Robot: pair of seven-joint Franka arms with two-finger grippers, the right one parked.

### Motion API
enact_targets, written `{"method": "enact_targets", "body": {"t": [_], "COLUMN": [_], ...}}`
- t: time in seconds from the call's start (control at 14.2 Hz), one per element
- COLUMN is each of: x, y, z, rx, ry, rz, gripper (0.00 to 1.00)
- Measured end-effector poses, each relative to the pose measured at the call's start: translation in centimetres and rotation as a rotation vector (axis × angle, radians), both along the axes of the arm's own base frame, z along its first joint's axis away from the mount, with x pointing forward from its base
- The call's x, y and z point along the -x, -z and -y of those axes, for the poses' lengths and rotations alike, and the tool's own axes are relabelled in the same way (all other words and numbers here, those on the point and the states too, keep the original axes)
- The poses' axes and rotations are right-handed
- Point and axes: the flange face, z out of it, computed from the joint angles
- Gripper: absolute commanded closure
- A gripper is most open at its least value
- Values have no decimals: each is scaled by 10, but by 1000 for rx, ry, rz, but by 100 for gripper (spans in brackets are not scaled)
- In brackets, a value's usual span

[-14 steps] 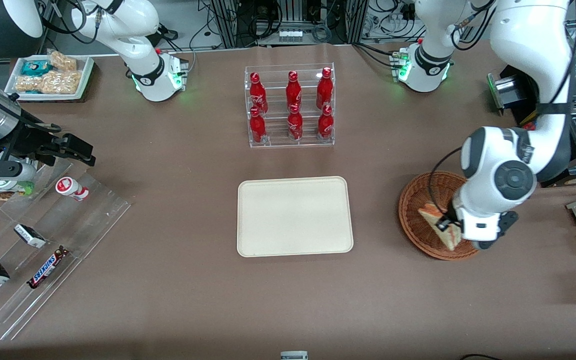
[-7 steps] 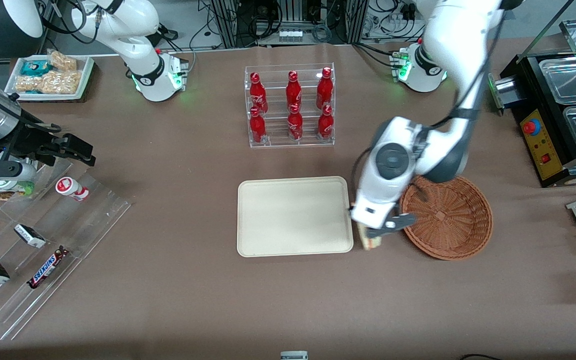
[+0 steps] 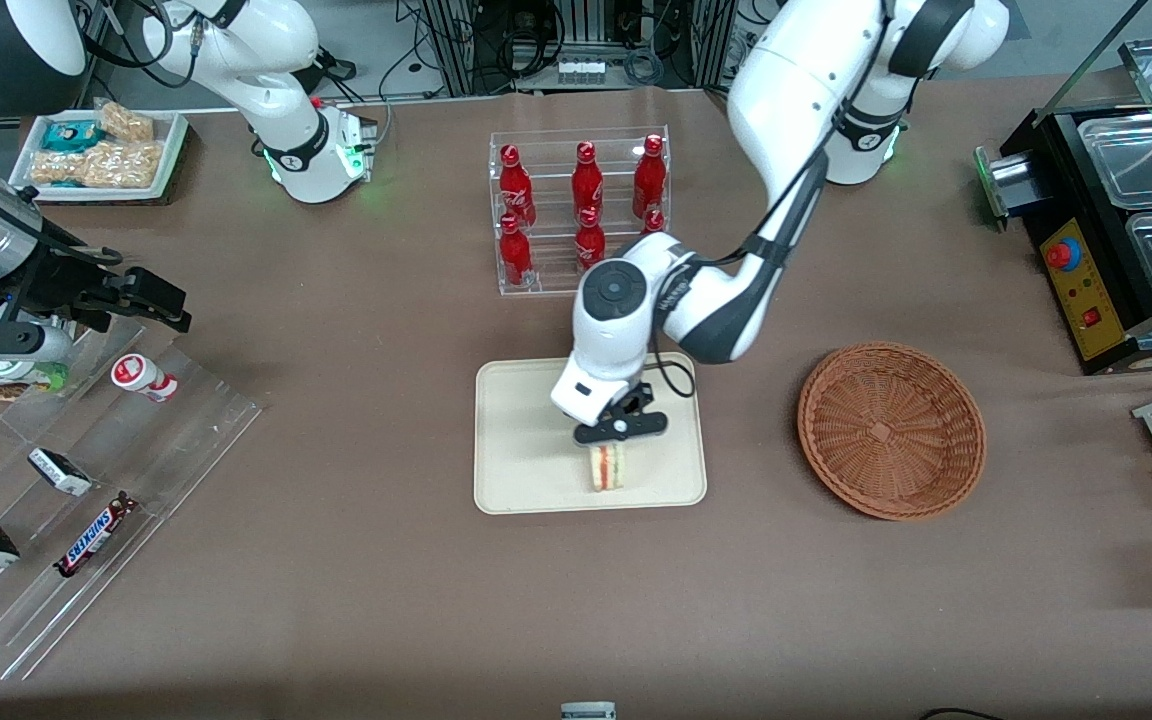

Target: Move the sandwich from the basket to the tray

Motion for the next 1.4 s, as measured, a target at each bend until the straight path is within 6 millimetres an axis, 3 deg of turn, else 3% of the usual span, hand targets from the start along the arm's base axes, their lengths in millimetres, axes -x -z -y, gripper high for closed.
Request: {"method": "enact_targets", "body": {"t": [0.14,0.35,0.49,0.56,0.77,1.05,1.26,1.4], "x": [6,5,5,4,1,-4,-11,-20], "y": [8,14,14,14,-3,-83,-146,-176], "z": [11,10,9,9,11,0,-36,-77], "rx": [18,16,15,16,20,23,-9,-55], "ry": [7,5,4,4,-2,-30,-75,-123], "rz": [15,17,18,19,24,36,15,-33], "gripper": [93,86,48,0,0,0,0,0]}}
